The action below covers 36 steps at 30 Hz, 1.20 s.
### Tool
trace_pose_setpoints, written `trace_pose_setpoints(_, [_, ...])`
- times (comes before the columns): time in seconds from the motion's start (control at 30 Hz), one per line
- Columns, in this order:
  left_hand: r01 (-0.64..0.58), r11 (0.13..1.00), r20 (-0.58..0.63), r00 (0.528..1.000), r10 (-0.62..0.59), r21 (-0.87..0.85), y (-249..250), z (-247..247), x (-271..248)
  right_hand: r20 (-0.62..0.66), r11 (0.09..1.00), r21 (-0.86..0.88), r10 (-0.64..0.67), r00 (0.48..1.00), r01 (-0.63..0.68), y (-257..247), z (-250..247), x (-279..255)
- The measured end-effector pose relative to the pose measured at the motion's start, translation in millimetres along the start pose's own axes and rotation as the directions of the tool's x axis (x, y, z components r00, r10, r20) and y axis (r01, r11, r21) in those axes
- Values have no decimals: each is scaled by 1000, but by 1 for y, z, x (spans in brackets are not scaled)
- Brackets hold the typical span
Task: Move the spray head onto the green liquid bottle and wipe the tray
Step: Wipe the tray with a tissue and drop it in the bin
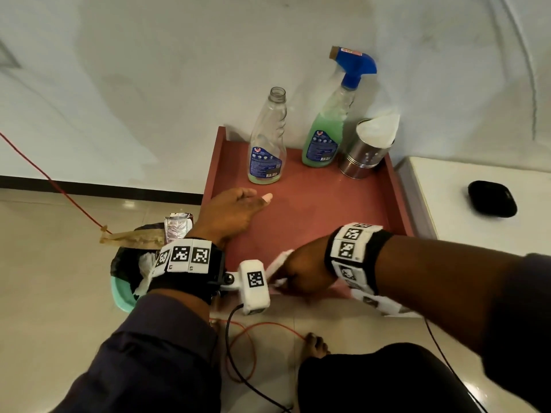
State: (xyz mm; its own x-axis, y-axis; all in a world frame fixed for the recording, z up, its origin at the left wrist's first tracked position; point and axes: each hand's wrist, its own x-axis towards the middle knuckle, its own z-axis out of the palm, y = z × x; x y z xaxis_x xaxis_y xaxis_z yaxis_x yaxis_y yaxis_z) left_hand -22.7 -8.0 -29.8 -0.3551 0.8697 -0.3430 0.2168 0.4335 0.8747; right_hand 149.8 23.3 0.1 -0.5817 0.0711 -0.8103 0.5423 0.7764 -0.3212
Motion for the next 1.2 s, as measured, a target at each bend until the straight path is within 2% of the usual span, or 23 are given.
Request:
trace_pose_setpoints(0.07, [-28, 998, 37, 999, 26, 64, 5, 3, -7, 17, 990, 69, 126, 992, -127, 19, 6, -22])
trace_pose_setpoints(0.1, [-44, 995, 55, 998, 39, 93, 6, 5, -11, -26, 978, 99, 188, 982, -185, 31, 7, -30])
trace_pose_setpoints(0.17, [-91, 988, 89, 993, 80, 126, 12, 9, -19, -204, 948, 204, 285, 937, -244, 58, 9, -42])
trace_pose_setpoints(0.23, [-133, 985, 113, 986, 121, 108, 18, 14, -29, -375, 878, 429, 388, 842, -214, 76, 11, -49])
trace_pose_setpoints(0.27, [-151, 985, 122, 983, 139, 88, 22, 17, -34, -410, 791, 598, 445, 796, -134, 81, 12, -51])
trace_pose_setpoints(0.3, [-164, 984, 132, 979, 155, 66, 24, 19, -38, -414, 652, 758, 492, 766, -9, 82, 13, -51])
trace_pose_setpoints(0.33, [-167, 985, 143, 977, 159, 43, 27, 21, -41, -405, 475, 870, 532, 744, 134, 80, 12, -50])
trace_pose_setpoints(0.37, [-163, 986, 150, 976, 159, 17, 30, 23, -45, -376, 279, 924, 554, 743, 260, 76, 11, -51])
trace_pose_setpoints(0.4, [-147, 989, 152, 977, 147, -6, 32, 25, -47, -355, 120, 930, 540, 763, 347, 71, 10, -51])
trace_pose_setpoints(0.43, [-124, 991, 165, 978, 131, -50, 33, 26, -49, -355, 13, 915, 500, 790, 403, 65, 7, -52])
trace_pose_setpoints(0.47, [-84, 990, 189, 976, 105, -115, 34, 27, -49, -365, -53, 900, 453, 813, 434, 60, 5, -51])
trace_pose_setpoints(0.53, [27, 969, 262, 964, 39, -247, 33, 28, -47, -404, -105, 875, 381, 832, 473, 52, 1, -50])
trace_pose_setpoints(0.63, [133, 917, 331, 944, -2, -375, 32, 29, -49, -492, -141, 811, 358, 793, 567, 46, -3, -41])
trace_pose_setpoints(0.7, [174, 893, 329, 944, -30, -416, 33, 30, -50, -502, -161, 785, 401, 766, 599, 43, -3, -34])
trace_pose_setpoints(0.8, [194, 859, 308, 950, -45, -474, 18, 30, -42, -476, -143, 779, 497, 726, 610, 44, 1, -18])
trace_pose_setpoints(0.9, [175, 866, 259, 964, -55, -469, -3, 31, -33, -420, -216, 766, 545, 726, 605, 44, 12, -7])
trace_pose_setpoints(1.1, [187, 899, 202, 973, -113, -396, -16, 41, -16, -298, -350, 677, 673, 677, 647, 39, 43, 11])
trace_pose_setpoints(1.2, [129, 943, 174, 982, -78, -306, -18, 40, -16, -303, -353, 645, 696, 651, 678, 37, 54, 21])
